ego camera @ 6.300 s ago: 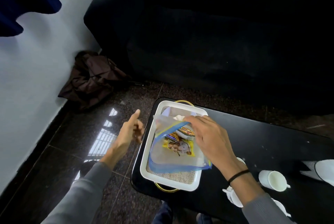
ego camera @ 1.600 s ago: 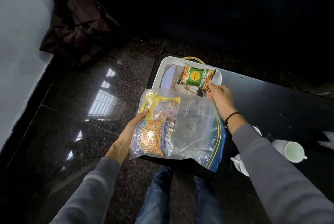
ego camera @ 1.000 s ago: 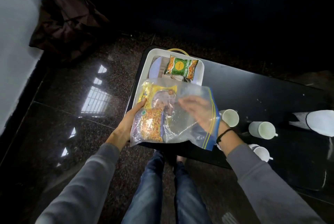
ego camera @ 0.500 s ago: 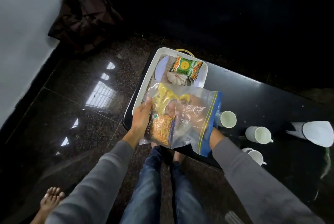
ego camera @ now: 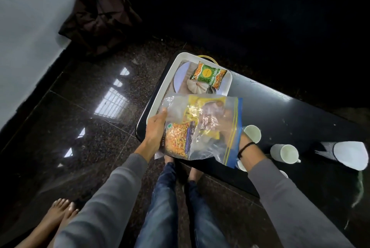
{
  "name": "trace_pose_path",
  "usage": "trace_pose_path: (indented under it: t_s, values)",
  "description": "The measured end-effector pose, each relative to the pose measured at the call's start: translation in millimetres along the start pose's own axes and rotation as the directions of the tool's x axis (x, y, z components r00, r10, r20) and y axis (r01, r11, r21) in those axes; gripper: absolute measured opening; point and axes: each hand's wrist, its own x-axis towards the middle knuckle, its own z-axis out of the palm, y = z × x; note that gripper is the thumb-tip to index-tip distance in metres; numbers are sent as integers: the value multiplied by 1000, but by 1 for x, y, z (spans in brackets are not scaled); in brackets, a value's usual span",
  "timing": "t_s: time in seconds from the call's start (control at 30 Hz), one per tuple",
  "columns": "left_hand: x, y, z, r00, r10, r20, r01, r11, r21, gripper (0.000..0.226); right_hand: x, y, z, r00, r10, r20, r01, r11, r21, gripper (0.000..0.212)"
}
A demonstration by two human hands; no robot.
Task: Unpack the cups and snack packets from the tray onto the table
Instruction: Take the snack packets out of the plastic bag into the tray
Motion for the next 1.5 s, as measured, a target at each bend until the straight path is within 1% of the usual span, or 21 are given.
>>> trace_pose_path:
  t_s: [0.07, 0.13, 0.17, 0.27, 0.33, 0.37, 0.43, 0.5, 0.63, 0.7, 0.77, 0.93, 0.97, 1.0, 1.07, 1.17, 1.23, 1.3, 1.37, 1.43, 1.5]
  values:
    - [4, -3, -6, 997, -32, -74, 30, 999, -25, 33, -3, -6, -9, 999, -22, -34, 20, 998, -63, 23]
    - [7, -6, -14, 991, -59, -119, 56, 998, -33, 31, -10, -15, -21, 987, -134, -91, 101, 947, -305, 9]
    - [9, -7, -18, 988, -72, -134, 68, 997, -36, 29, -12, -18, -27, 979, -165, -123, 108, 920, -377, 12]
    - [11, -13, -26, 984, -100, -150, 95, 995, -37, 30, -22, -29, -45, 935, -268, -231, 124, 859, -497, 23]
    - [11, -16, -31, 985, -105, -137, 105, 994, -9, 32, -25, -36, -53, 890, -353, -288, 150, 823, -547, 20]
    - [11, -17, -32, 986, -113, -124, 115, 993, 10, 31, -26, -39, -54, 861, -399, -315, 170, 810, -561, 20]
    - [11, -19, -35, 990, -121, -70, 125, 990, 68, 30, -28, -42, -53, 807, -479, -347, 226, 792, -567, 30]
    - [10, -22, -36, 991, -135, -18, 136, 986, 92, 35, -25, -46, -47, 755, -537, -376, 285, 785, -550, 37]
    - [17, -33, -41, 976, -219, 14, 217, 973, 75, 29, -11, -51, -27, 692, -619, -373, 421, 765, -488, 27]
    - [20, -36, -45, 969, -246, 12, 245, 968, 49, 30, -1, -52, -18, 643, -670, -372, 471, 728, -498, 23]
    - [22, -38, -53, 973, -230, 15, 229, 972, 53, 32, 9, -53, -12, 585, -715, -382, 506, 690, -517, 23]
    - [22, -31, -72, 983, -154, 96, 148, 987, 63, 34, 28, -57, -3, 508, -768, -390, 572, 640, -514, 29]
    - [23, -30, -75, 985, -133, 115, 124, 989, 80, 36, 31, -58, -1, 509, -771, -383, 580, 636, -508, 28]
    - [23, -29, -76, 985, -107, 135, 93, 990, 104, 37, 35, -58, 0, 532, -761, -372, 584, 648, -489, 26]
    - [21, -27, -76, 983, -76, 168, 55, 990, 129, 40, 45, -55, 4, 640, -692, -334, 562, 717, -412, 20]
    - [23, -26, -70, 982, -78, 173, 61, 993, 102, 42, 70, -42, 14, 826, -516, -228, 465, 851, -243, 14]
    - [25, -25, -63, 982, -94, 161, 79, 992, 96, 40, 88, -31, 20, 903, -409, -130, 384, 906, -180, 12]
    - [27, -25, -57, 982, -112, 152, 98, 990, 98, 39, 103, -22, 25, 949, -312, -50, 300, 940, -162, 16]
    - [29, -26, -52, 978, -132, 161, 114, 987, 117, 40, 117, -15, 26, 971, -237, -32, 225, 952, -208, 26]
    - [31, -29, -48, 976, -131, 175, 106, 984, 142, 41, 127, -9, 23, 978, -201, -54, 184, 956, -227, 32]
    - [31, -29, -45, 975, -122, 188, 95, 985, 144, 40, 129, -5, 17, 971, -211, -116, 171, 943, -284, 26]
